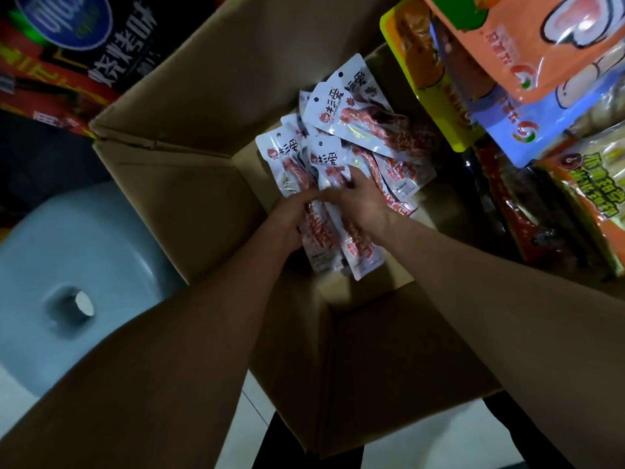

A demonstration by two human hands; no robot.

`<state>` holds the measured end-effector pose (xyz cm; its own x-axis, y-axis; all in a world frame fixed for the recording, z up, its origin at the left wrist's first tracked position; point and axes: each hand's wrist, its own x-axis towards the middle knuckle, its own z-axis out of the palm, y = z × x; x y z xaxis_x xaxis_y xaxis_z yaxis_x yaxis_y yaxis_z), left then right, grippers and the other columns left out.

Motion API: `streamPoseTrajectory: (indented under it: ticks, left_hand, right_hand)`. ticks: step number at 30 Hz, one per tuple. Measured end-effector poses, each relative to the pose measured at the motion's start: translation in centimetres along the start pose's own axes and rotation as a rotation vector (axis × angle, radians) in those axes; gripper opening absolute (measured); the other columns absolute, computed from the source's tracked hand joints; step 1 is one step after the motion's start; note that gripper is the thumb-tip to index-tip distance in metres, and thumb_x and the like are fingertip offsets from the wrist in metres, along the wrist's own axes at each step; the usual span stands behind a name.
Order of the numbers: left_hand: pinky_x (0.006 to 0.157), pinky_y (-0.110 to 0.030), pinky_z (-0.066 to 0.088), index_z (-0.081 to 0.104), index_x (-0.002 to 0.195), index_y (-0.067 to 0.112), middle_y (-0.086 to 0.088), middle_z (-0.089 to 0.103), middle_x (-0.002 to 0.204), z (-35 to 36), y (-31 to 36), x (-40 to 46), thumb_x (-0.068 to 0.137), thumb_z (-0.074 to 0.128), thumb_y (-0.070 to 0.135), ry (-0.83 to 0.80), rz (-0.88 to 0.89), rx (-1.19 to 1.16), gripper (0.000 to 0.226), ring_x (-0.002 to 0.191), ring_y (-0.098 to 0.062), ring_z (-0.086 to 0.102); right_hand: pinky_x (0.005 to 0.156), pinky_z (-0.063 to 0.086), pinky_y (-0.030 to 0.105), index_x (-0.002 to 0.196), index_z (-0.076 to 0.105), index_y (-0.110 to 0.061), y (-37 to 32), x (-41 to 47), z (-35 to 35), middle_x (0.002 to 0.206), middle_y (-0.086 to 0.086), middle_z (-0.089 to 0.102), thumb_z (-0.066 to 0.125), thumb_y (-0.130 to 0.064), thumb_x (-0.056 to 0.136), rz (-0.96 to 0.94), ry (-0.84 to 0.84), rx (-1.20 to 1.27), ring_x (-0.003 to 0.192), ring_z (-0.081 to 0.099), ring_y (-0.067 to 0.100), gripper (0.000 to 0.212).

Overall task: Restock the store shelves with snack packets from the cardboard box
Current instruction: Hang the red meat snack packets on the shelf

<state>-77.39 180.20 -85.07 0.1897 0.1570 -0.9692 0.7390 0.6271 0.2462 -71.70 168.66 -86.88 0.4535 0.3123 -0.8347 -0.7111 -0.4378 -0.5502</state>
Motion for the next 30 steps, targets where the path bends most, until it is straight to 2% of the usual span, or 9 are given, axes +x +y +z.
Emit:
streamPoseTrajectory:
  ticks: [2, 6, 10, 12, 15, 18, 23, 26, 30]
  left_hand:
    - [0.085, -0.04, 0.058, 0.063, 0.129, 0.003, -0.018, 0.071, 0.113, -0.8, 0.2, -0.8, 0.098, 0.06, 0.016, -0.057, -0.032, 0.019, 0.034, 0.094, -0.031, 0.07]
    - [0.092, -0.045, 0.058, 0.064, 0.13, 0.005, -0.019, 0.071, 0.119, -1.0, 0.3, -3.5, 0.096, 0.062, 0.013, -0.059, -0.007, 0.091, 0.035, 0.105, -0.036, 0.069]
    - [0.081, -0.042, 0.061, 0.066, 0.124, 0.0, -0.021, 0.071, 0.116, 0.0, 0.4, -7.2, 0.089, 0.066, -0.002, 0.1, 0.018, 0.155, 0.036, 0.094, -0.035, 0.071]
    - [0.089, -0.049, 0.058, 0.068, 0.12, -0.003, -0.023, 0.071, 0.117, 0.4, 0.4, -9.1, 0.083, 0.071, -0.005, 0.163, 0.019, 0.169, 0.037, 0.101, -0.037, 0.07]
    - [0.094, -0.053, 0.056, 0.069, 0.118, -0.001, -0.021, 0.072, 0.115, 0.8, 0.5, -11.9, 0.08, 0.078, -0.001, 0.216, 0.027, 0.168, 0.039, 0.102, -0.037, 0.071]
    - [0.094, -0.053, 0.056, 0.068, 0.118, 0.0, -0.019, 0.072, 0.115, 1.1, 1.2, -15.4, 0.077, 0.084, 0.006, 0.228, 0.009, 0.188, 0.045, 0.102, -0.037, 0.071]
    - [0.094, -0.054, 0.056, 0.069, 0.115, 0.005, -0.015, 0.074, 0.111, 2.2, 3.6, -23.9, 0.079, 0.083, 0.012, 0.151, 0.035, 0.251, 0.04, 0.099, -0.035, 0.072]
    - [0.09, -0.046, 0.058, 0.069, 0.108, 0.008, -0.016, 0.074, 0.112, 3.4, 5.7, -29.9, 0.084, 0.076, 0.005, 0.075, 0.096, 0.314, 0.025, 0.091, -0.029, 0.072]
    - [0.066, -0.029, 0.06, 0.068, 0.088, 0.019, -0.008, 0.076, 0.096, 5.1, 9.1, -38.3, 0.08, 0.08, 0.004, 0.095, 0.225, 0.43, 0.02, 0.076, -0.017, 0.072]
  right_hand:
    - [0.091, 0.058, 0.045, 0.129, 0.059, -0.014, 0.2, -0.4, -0.6, 0.115, 0.007, 0.073, 0.086, -0.027, 0.071, 0.067, -0.098, 0.089, 0.1, 0.072, 0.027, 0.065]
    - [0.072, 0.062, 0.033, 0.108, 0.066, -0.014, -0.1, -2.5, -1.8, 0.103, 0.006, 0.077, 0.086, -0.009, 0.071, 0.14, -0.191, 0.173, 0.088, 0.076, 0.022, 0.042]
    - [0.102, 0.051, 0.049, 0.153, 0.027, -0.007, -1.2, -5.2, -2.5, 0.147, 0.014, 0.049, 0.085, -0.003, 0.074, 0.236, -0.146, 0.053, 0.123, 0.057, 0.033, 0.098]
    - [0.106, 0.048, 0.05, 0.155, 0.029, -0.012, -2.1, -6.7, -2.9, 0.151, 0.011, 0.046, 0.088, -0.007, 0.07, 0.242, -0.147, 0.062, 0.131, 0.052, 0.032, 0.104]
    - [0.089, 0.058, 0.046, 0.138, 0.053, -0.01, -3.3, -9.1, -4.0, 0.128, 0.011, 0.067, 0.087, -0.006, 0.066, 0.272, -0.174, 0.108, 0.111, 0.068, 0.031, 0.08]
    - [0.066, 0.062, 0.038, 0.128, 0.058, -0.009, -5.2, -12.4, -4.7, 0.119, 0.006, 0.07, 0.089, -0.004, 0.066, 0.296, -0.179, 0.108, 0.094, 0.072, 0.027, 0.069]
    - [0.107, 0.047, 0.045, 0.141, 0.051, -0.014, -10.5, -19.1, -6.8, 0.138, 0.0, 0.06, 0.101, -0.027, 0.038, 0.182, -0.198, 0.047, 0.127, 0.058, 0.024, 0.116]
    - [0.105, 0.048, 0.053, 0.135, 0.057, -0.011, -14.8, -23.9, -8.3, 0.131, 0.006, 0.066, 0.095, -0.017, 0.056, 0.167, -0.204, 0.049, 0.122, 0.062, 0.029, 0.087]
    - [0.1, 0.052, 0.05, 0.126, 0.064, -0.006, -21.2, -31.2, -10.5, 0.12, 0.011, 0.072, 0.085, -0.011, 0.076, 0.078, -0.216, 0.007, 0.108, 0.07, 0.031, 0.054]
